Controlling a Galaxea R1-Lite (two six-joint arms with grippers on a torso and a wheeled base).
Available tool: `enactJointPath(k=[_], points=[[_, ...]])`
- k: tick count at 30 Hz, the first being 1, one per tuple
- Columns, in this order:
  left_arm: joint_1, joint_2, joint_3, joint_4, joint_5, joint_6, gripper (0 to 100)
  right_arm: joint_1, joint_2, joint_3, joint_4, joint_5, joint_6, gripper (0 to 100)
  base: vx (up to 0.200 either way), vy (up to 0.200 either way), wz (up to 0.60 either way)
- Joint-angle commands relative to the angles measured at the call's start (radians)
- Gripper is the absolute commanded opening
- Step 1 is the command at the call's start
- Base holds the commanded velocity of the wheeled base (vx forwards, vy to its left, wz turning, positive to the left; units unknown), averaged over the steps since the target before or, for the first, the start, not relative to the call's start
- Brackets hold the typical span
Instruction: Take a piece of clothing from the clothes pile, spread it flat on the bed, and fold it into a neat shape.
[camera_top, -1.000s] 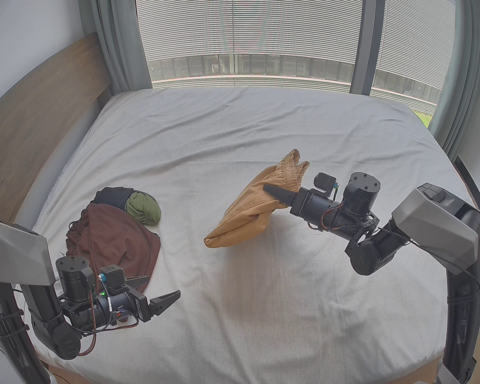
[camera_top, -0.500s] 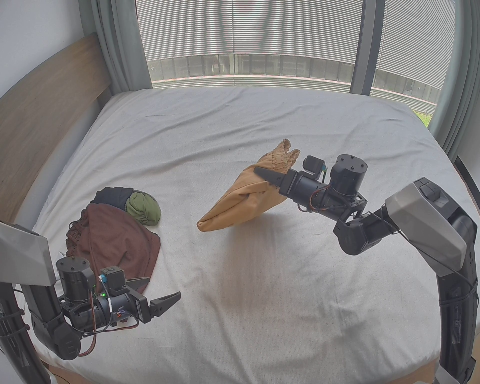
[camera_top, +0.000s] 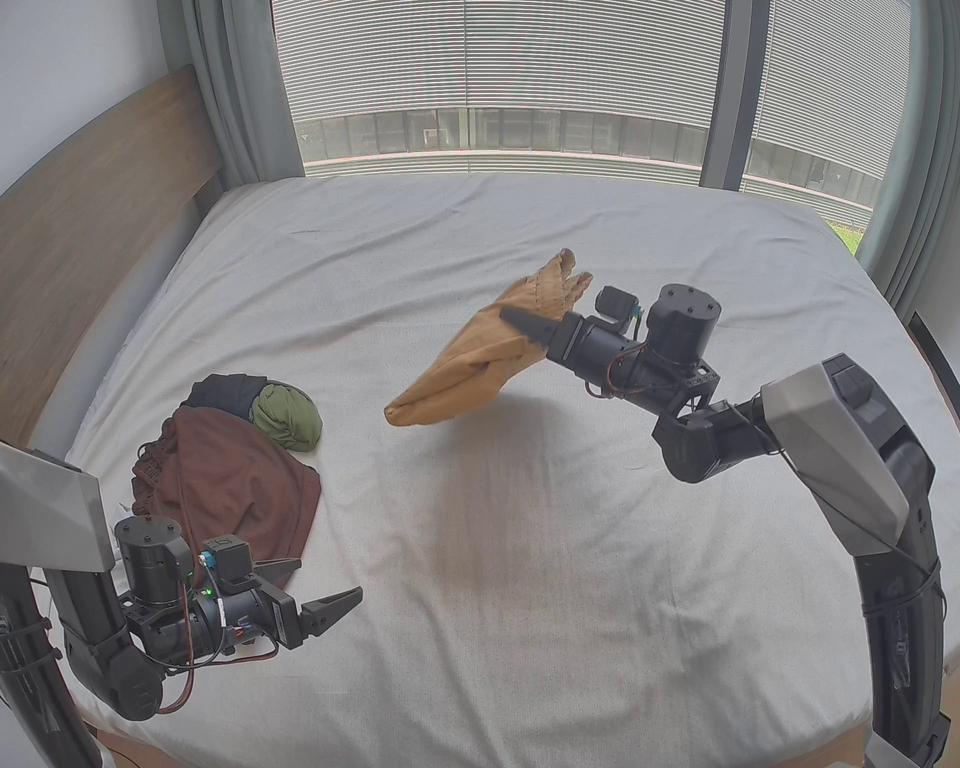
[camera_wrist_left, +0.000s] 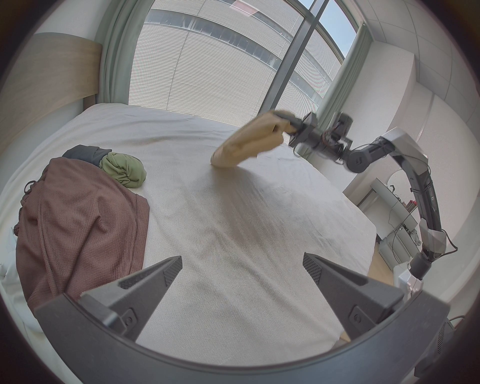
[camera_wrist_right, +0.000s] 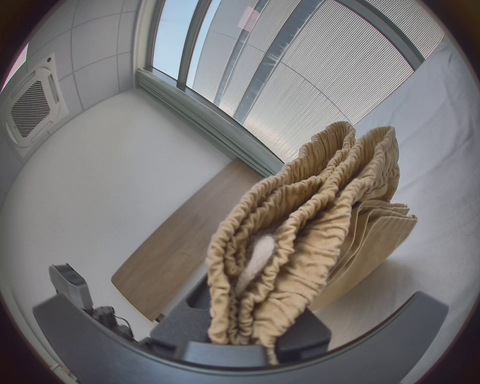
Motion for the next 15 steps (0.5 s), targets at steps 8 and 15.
enactJointPath(k=[8, 15], points=[[0.013, 0.001, 0.005, -0.001, -0.003, 0.0, 100, -0.08, 0.22, 0.172, -0.102, -0.001, -0.115, 0, 0.0, 0.0, 0.0], [0.012, 0.001, 0.005, -0.001, -0.003, 0.0, 100, -0.094, 0.168, 0.42, -0.28, -0.001, -0.113, 0, 0.0, 0.0, 0.0]])
